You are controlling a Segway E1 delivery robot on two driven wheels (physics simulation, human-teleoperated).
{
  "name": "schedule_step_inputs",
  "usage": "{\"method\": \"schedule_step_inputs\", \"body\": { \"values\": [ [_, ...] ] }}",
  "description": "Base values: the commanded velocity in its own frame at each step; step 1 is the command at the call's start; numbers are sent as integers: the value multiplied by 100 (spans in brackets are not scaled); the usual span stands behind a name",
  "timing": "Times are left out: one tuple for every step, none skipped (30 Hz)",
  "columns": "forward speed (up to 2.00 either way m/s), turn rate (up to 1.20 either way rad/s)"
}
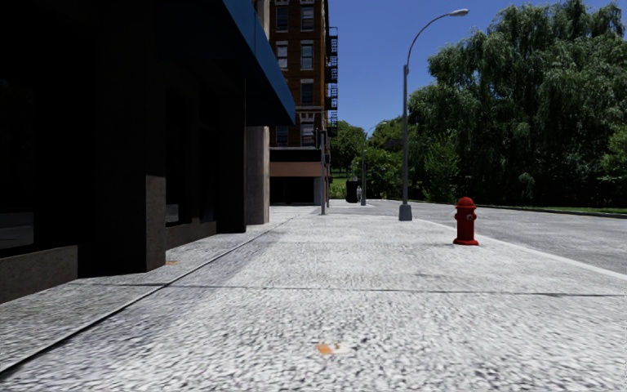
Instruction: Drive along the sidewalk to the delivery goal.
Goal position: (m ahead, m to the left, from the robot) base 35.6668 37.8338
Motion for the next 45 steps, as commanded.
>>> {"method": "schedule_step_inputs", "body": {
  "values": [
    [200, 0],
    [200, 0],
    [200, 0],
    [200, 0],
    [200, 0],
    [200, 0],
    [200, 0],
    [200, 0],
    [200, 0],
    [200, 0],
    [200, 0],
    [200, 0],
    [200, 0],
    [200, 0],
    [200, 0],
    [200, 0],
    [200, 0],
    [200, 0],
    [200, 0],
    [200, 0],
    [200, 0],
    [200, 0],
    [200, 0],
    [200, 0],
    [200, 0],
    [200, 0],
    [200, 0],
    [200, 0],
    [200, 0],
    [200, 0],
    [200, 0],
    [200, 0],
    [200, 0],
    [200, 0],
    [200, 0],
    [200, 0],
    [200, 0],
    [200, 0],
    [200, 0],
    [200, 0],
    [200, 0],
    [200, 0],
    [200, 0],
    [200, 0],
    [200, 0]
  ]
}}
